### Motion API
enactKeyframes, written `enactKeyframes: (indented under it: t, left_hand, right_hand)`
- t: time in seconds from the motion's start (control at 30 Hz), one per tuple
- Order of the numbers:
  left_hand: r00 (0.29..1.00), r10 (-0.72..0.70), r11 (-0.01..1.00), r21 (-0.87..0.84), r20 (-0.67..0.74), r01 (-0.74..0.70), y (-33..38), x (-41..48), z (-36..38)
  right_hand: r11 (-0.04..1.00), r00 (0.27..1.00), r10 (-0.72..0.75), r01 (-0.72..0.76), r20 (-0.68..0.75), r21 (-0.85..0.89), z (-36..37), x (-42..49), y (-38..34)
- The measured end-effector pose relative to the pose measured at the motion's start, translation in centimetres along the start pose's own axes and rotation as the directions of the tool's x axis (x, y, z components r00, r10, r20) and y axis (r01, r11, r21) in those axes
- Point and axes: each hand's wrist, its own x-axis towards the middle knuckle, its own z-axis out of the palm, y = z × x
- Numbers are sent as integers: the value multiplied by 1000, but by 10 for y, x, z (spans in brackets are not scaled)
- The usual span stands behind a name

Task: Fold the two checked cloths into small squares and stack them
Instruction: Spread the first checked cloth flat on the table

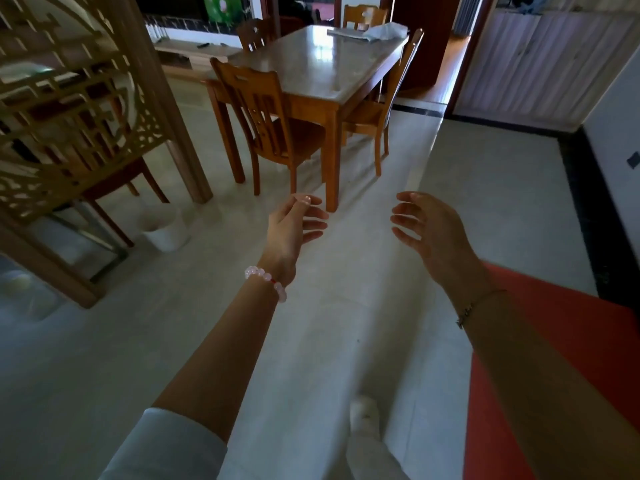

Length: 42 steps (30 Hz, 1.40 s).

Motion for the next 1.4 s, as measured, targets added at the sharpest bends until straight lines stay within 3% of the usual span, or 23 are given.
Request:
enactKeyframes:
  t: [0.73, 0.93, 1.4]
  left_hand:
    - [986, 30, 1000, -4, -165, -31, 45, 322, 92]
    - [971, 22, 1000, -5, -237, -24, 45, 394, 78]
    - [972, 56, 998, -24, -227, -63, 70, 606, -3]
  right_hand:
    - [999, 997, 27, -25, 73, -26, 22, 347, -62]
    - [999, 994, 42, -39, 104, -28, 49, 412, -58]
    - [998, 993, -23, 29, 118, -50, 180, 596, -61]
